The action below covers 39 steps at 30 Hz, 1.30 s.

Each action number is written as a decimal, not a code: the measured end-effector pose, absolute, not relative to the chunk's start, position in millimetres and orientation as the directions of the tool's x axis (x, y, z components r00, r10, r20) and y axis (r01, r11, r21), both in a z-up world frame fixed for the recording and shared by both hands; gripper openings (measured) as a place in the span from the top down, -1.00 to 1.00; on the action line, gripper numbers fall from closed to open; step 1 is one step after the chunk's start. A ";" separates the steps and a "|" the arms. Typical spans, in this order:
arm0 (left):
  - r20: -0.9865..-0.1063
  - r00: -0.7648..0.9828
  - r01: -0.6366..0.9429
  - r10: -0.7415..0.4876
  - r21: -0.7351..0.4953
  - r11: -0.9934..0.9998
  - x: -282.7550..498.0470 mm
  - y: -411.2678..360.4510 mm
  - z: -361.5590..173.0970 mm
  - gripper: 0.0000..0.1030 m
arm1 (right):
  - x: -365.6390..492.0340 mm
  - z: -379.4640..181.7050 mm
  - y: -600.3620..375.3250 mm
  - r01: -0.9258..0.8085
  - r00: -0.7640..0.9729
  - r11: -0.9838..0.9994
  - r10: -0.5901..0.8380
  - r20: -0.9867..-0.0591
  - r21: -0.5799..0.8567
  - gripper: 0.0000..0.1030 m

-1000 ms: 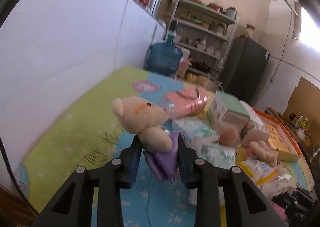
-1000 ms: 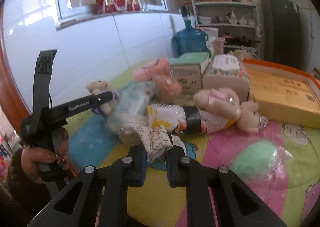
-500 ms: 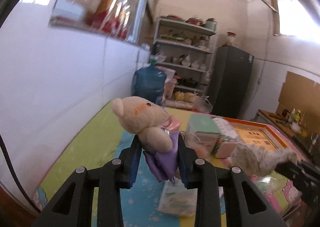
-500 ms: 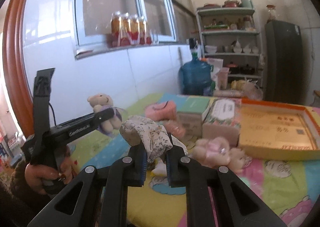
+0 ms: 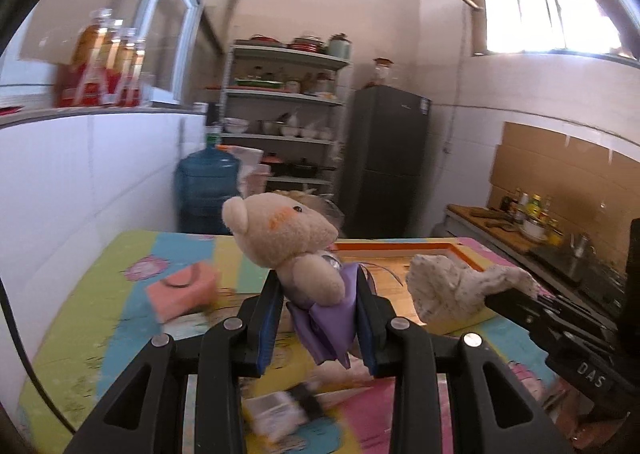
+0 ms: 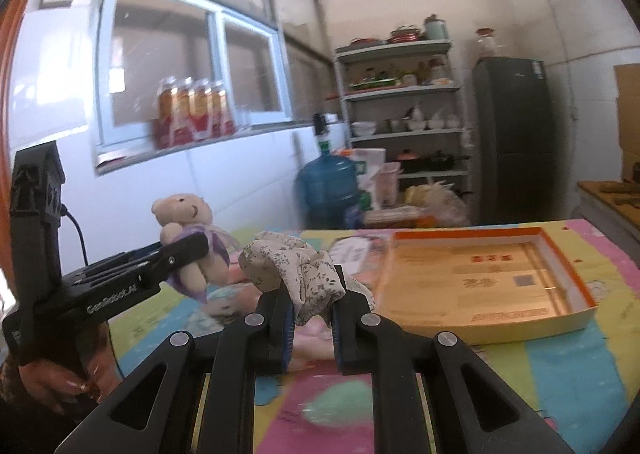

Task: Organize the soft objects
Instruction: 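Carry the bear and scrunchie over the orange box and lower them inside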

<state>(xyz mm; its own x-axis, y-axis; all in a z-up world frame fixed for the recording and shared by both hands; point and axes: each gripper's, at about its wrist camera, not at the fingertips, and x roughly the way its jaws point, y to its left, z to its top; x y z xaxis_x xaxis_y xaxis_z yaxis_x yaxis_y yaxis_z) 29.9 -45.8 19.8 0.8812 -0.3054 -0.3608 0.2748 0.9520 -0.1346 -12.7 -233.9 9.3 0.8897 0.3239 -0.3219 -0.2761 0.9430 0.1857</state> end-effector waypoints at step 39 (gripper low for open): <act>-0.583 0.702 0.360 -0.408 -0.204 0.910 167.3 -247.1 -52.4 0.33 | 100.5 -53.5 -440.8 0.012 0.858 0.938 0.168 -0.485 0.346 0.70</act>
